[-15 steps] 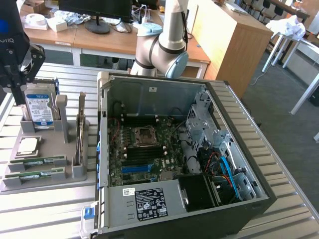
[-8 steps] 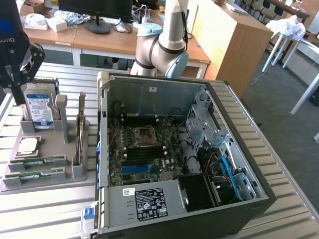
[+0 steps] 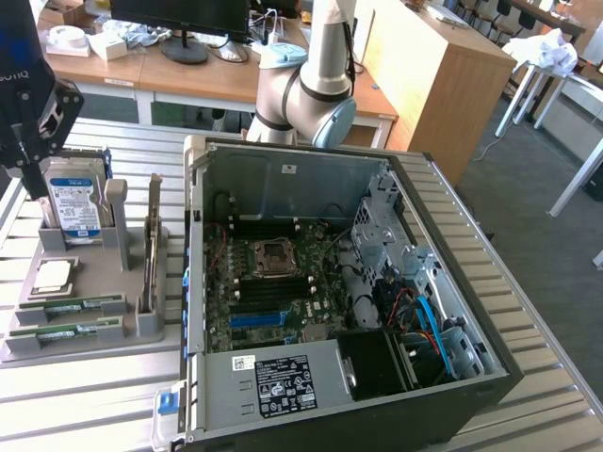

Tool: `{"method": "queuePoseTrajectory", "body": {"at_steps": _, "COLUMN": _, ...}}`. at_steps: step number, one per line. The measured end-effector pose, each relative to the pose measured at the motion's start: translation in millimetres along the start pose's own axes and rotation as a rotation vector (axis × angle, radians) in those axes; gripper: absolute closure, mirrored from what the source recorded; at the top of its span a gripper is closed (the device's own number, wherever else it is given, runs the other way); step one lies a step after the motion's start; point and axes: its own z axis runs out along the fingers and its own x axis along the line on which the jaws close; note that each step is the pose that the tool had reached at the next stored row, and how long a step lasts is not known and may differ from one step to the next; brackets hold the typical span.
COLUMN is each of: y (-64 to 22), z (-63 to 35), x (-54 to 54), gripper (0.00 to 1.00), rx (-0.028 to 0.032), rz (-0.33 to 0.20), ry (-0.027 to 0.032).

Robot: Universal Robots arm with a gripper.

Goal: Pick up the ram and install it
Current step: 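Pick up the ram and move it above insertion slot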

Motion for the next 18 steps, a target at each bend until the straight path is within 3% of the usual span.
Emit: {"method": "queuePoseTrajectory", "body": {"at_steps": 18, "y": 0.0, "z": 0.9, "x": 0.0, "gripper": 0.90, "rx": -0.0076, "rz": -0.327, "ry": 0.0147}}
